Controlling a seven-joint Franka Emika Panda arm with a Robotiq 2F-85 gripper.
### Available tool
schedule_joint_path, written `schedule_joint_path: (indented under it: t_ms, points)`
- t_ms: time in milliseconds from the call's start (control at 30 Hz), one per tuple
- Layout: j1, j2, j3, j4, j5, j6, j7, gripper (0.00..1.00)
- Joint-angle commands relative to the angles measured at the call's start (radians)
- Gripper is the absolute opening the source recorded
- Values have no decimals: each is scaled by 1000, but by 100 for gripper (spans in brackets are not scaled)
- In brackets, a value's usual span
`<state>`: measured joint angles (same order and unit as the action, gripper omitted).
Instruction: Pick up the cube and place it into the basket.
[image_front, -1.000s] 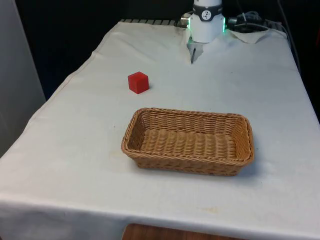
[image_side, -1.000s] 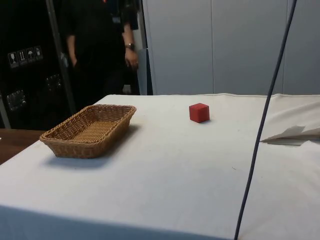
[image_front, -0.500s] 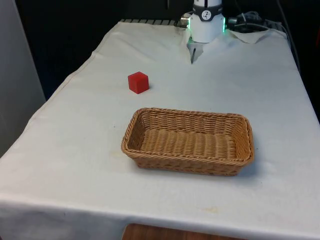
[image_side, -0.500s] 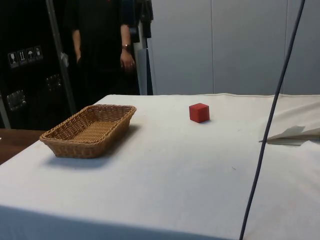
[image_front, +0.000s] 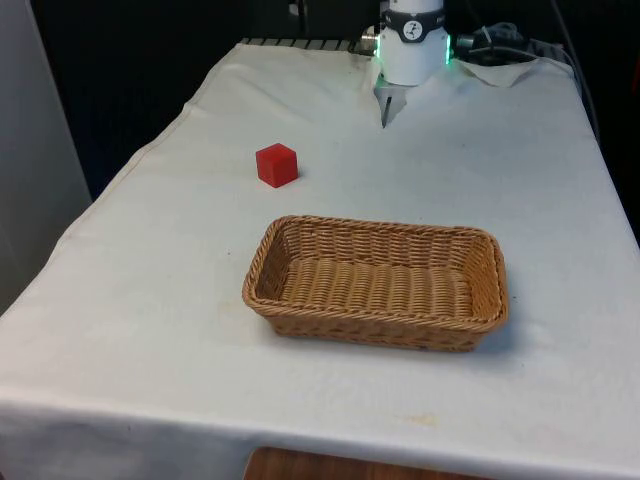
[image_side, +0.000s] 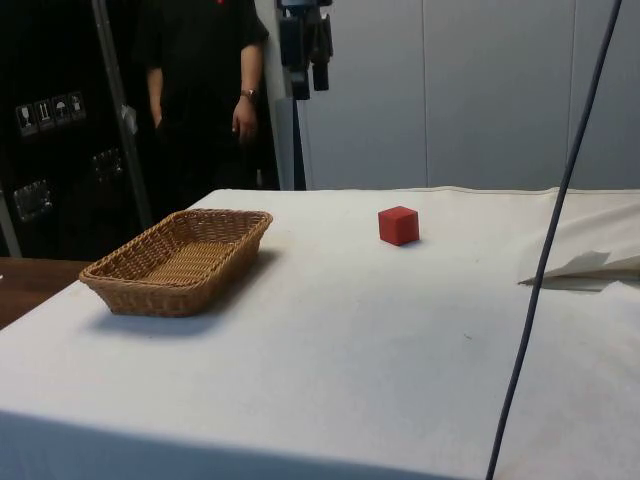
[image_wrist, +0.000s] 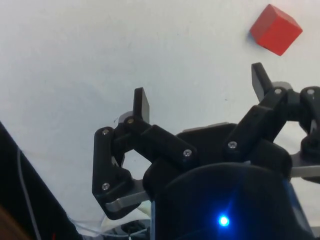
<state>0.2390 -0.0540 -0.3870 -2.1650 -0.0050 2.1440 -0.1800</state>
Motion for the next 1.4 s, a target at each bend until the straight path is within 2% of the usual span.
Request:
schedule_joint_path:
  t_ms: [0,233,267,300,533,567,600,767,800,833,933,1033,1100,1233,1367]
  points:
    - [0,-2,-6,-7,0,4,-5,100]
    - [-5,-29,-42,-94,-32,83,-24,100]
    - [-2,-23,-44,-87,-20,69,-29,100]
    - [-4,-30,-44,-103,-35,93,-21,100]
    - [-5,-23,-54,-159,-45,168,8,100]
    - [-2,-26,-55,-150,-30,144,-9,100]
    - [-4,-22,-55,-165,-46,177,15,100]
    - [-4,3,-57,-190,-43,232,51,100]
    - [-3,8,-58,-192,-42,239,57,100]
    - [-2,2,-57,-188,-36,220,45,100]
    - [-3,28,-58,-203,-40,272,82,100]
    - [-3,45,-59,-209,-39,295,101,100]
    - [-2,47,-58,-207,-36,284,99,100]
    - [-3,71,-62,-226,-37,337,133,100]
    - [-2,81,-63,-227,-36,337,142,100]
